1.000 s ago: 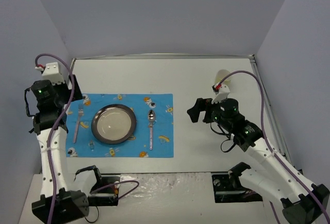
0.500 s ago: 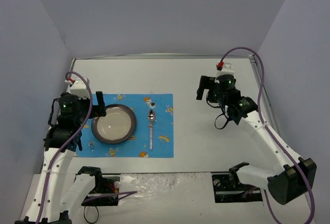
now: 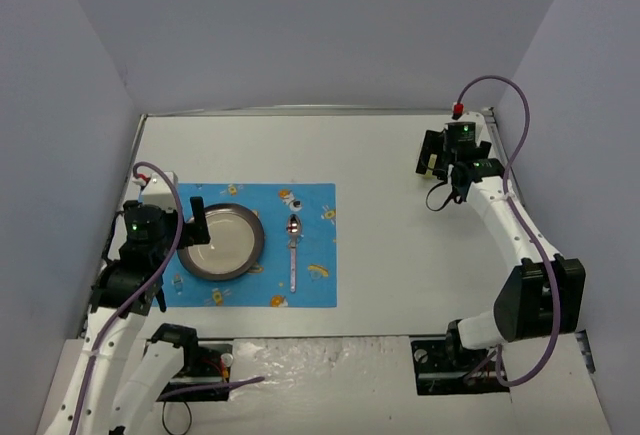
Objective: Set the dinner table for one person
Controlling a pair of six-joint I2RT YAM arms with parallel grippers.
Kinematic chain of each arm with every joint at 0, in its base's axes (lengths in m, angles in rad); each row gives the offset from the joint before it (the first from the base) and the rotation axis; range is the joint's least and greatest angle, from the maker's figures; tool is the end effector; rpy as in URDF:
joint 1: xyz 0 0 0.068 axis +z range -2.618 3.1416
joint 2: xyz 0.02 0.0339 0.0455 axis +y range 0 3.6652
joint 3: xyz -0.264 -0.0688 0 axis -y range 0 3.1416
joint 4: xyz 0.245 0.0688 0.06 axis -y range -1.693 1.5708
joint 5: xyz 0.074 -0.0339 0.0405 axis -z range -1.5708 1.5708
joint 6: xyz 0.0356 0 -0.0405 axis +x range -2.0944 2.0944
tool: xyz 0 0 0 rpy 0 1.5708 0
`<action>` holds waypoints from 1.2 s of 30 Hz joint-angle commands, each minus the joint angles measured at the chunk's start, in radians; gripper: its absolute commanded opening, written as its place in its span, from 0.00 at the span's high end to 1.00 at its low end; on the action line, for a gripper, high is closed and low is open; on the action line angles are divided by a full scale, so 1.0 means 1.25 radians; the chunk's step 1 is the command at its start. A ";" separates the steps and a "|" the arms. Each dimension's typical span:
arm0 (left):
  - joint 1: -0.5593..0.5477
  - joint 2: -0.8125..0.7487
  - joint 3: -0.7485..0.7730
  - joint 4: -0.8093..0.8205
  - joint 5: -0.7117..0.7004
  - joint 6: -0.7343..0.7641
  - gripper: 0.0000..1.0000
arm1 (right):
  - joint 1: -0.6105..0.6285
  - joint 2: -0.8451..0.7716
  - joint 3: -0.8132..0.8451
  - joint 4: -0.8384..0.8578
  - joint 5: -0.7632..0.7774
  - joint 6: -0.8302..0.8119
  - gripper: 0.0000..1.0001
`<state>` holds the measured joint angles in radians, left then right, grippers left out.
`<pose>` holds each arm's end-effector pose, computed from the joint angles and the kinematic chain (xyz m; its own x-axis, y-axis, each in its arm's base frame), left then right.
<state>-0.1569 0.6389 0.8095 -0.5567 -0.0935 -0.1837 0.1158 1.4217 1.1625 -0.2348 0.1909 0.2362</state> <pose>0.1395 -0.0187 0.3304 -0.3785 -0.1243 -0.9172 0.0010 0.9909 -0.1347 0.3275 0.0313 0.3181 -0.4456 0.1795 -0.8770 0.1613 0.9798 0.1186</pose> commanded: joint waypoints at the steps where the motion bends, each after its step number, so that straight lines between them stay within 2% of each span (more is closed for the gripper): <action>1: -0.003 -0.010 0.012 0.030 -0.030 0.009 0.03 | -0.005 0.066 0.067 0.030 -0.015 -0.028 0.07; 12: -0.002 -0.002 0.009 0.032 -0.046 0.017 0.03 | -0.005 0.200 0.124 0.063 -0.024 0.012 0.23; 27: -0.002 0.012 0.007 0.032 -0.044 0.019 0.03 | -0.003 0.301 0.177 0.115 0.033 0.092 0.29; 33: -0.003 0.017 0.006 0.031 -0.043 0.018 0.03 | -0.004 0.333 0.181 0.125 0.076 0.098 0.35; 36: -0.003 0.019 0.005 0.032 -0.043 0.019 0.03 | -0.005 0.342 0.178 0.131 0.087 0.102 0.41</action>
<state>-0.1574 0.6496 0.8050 -0.5571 -0.1360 -0.1680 0.1062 1.8512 1.3449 -0.1179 0.2309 0.3431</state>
